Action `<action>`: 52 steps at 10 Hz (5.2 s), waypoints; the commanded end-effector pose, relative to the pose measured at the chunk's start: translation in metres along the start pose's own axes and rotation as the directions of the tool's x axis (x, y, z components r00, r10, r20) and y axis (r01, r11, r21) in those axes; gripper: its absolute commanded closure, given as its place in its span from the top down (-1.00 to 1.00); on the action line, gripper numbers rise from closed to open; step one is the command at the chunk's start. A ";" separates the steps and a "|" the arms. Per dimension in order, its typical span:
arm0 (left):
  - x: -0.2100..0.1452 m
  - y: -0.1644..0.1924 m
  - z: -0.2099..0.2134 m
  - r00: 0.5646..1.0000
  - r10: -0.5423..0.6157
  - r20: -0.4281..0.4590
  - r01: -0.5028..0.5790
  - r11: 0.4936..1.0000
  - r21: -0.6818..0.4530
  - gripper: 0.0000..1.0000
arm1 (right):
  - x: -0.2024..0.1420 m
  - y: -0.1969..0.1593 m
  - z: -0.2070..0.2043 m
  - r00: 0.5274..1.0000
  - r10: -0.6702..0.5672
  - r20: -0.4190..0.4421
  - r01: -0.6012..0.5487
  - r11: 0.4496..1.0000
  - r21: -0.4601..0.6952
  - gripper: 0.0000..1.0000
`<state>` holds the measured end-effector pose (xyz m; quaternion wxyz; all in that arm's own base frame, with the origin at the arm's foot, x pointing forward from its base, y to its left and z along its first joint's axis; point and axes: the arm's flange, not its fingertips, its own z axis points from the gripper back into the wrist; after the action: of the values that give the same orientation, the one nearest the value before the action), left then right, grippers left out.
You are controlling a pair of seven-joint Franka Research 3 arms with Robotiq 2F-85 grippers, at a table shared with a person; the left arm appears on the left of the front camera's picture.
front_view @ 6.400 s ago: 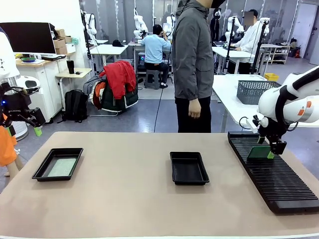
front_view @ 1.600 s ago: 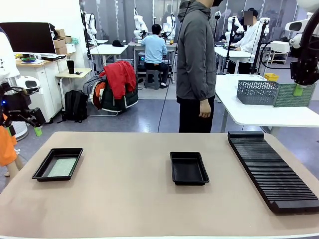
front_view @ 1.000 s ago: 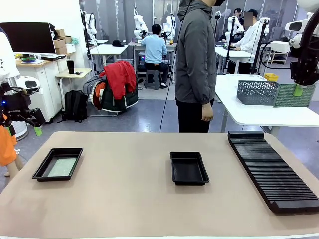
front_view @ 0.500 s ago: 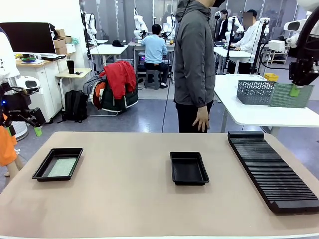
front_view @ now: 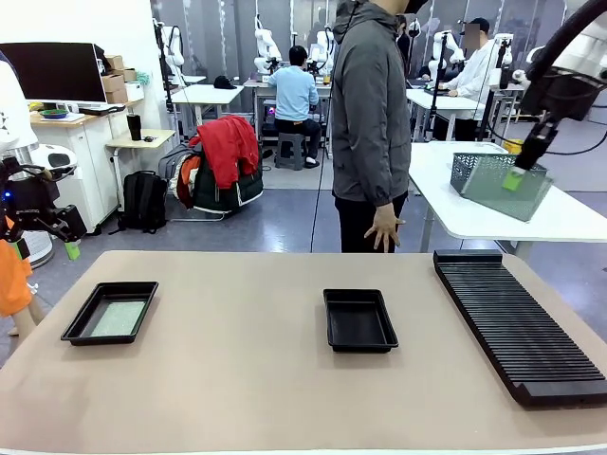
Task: Inspect and transfer BCBs to ESD trays.
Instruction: Pick up the Blank PCB from the PCB Rack and place it in the right ESD tray.
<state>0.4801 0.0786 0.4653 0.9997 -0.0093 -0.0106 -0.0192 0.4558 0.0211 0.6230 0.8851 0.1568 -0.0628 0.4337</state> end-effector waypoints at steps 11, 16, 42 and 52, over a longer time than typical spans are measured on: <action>-0.001 0.000 -0.001 1.000 0.001 0.006 -0.001 1.000 0.002 1.00 | 0.024 0.040 -0.249 0.674 -0.703 0.227 0.617 0.704 0.350 -0.96; -0.001 0.000 -0.001 1.000 0.001 0.006 -0.001 1.000 0.002 1.00 | 0.041 0.028 -0.306 0.640 -0.745 0.189 0.638 0.652 0.409 -0.96; -0.001 0.000 -0.001 1.000 0.001 0.006 -0.001 1.000 0.002 1.00 | 0.065 0.011 -0.358 0.586 -0.809 0.045 0.754 0.564 0.337 -0.48; -0.001 0.000 -0.001 1.000 0.001 0.006 -0.001 1.000 0.002 1.00 | 0.085 0.052 -0.282 0.595 -0.803 0.035 0.803 0.592 -0.070 1.00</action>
<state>0.4802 0.0785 0.4654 0.9997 -0.0093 -0.0108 -0.0194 0.4647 0.2025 0.3785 0.9875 0.1574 -0.0079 -0.0040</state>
